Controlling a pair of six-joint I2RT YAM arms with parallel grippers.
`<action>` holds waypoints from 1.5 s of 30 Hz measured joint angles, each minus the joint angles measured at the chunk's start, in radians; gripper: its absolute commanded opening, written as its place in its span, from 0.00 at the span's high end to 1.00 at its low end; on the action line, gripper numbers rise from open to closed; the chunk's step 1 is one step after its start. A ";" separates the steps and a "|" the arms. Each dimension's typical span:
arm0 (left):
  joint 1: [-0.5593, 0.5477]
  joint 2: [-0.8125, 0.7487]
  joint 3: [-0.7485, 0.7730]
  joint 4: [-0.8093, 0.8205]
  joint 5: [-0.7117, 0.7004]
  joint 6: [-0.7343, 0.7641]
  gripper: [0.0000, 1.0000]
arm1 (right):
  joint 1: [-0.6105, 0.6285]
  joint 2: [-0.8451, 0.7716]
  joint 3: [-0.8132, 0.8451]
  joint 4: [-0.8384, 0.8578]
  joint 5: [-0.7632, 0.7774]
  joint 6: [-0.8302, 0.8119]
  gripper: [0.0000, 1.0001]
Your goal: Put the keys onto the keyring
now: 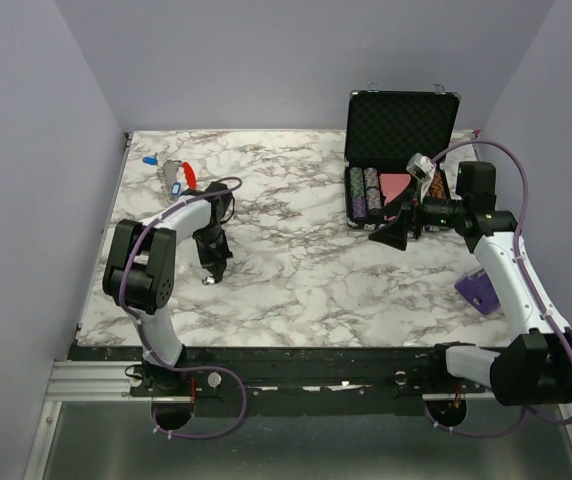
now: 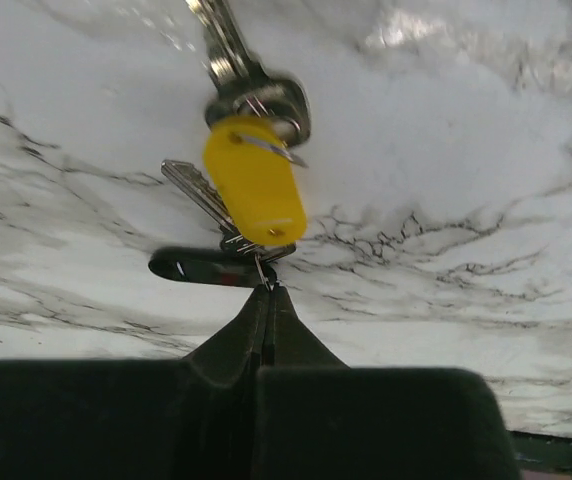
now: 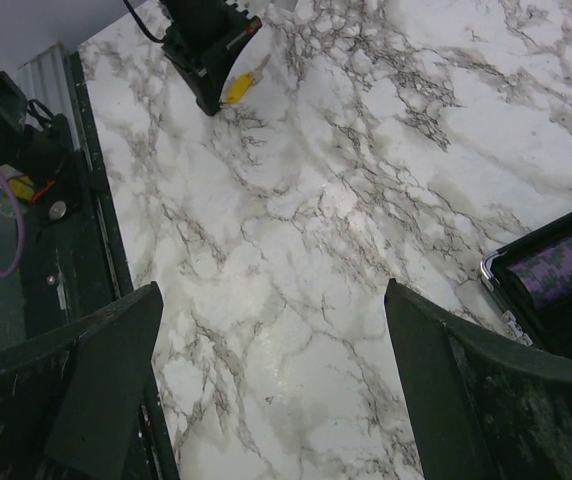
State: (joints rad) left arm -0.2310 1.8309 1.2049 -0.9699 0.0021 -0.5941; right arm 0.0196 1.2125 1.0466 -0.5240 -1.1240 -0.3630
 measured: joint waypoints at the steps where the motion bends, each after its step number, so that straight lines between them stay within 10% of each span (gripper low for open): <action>1: -0.013 -0.011 -0.015 -0.001 0.004 0.000 1.00 | 0.000 -0.001 0.000 -0.001 -0.001 -0.002 0.00; 16: -0.163 -0.320 -0.049 0.020 0.095 0.074 1.00 | 0.000 -0.002 0.000 -0.012 -0.015 -0.031 0.00; 32: -0.692 0.053 0.385 0.261 0.355 0.220 1.00 | 0.000 0.004 0.000 -0.029 -0.013 -0.077 0.00; 45: -0.701 0.130 0.089 0.615 0.390 0.138 1.00 | 0.000 0.039 0.002 -0.139 -0.027 -0.239 0.00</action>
State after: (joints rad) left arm -0.9318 1.9614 1.2938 -0.3550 0.3920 -0.4564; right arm 0.0196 1.2518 1.0485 -0.6628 -1.1511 -0.6022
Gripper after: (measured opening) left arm 0.005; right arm 0.998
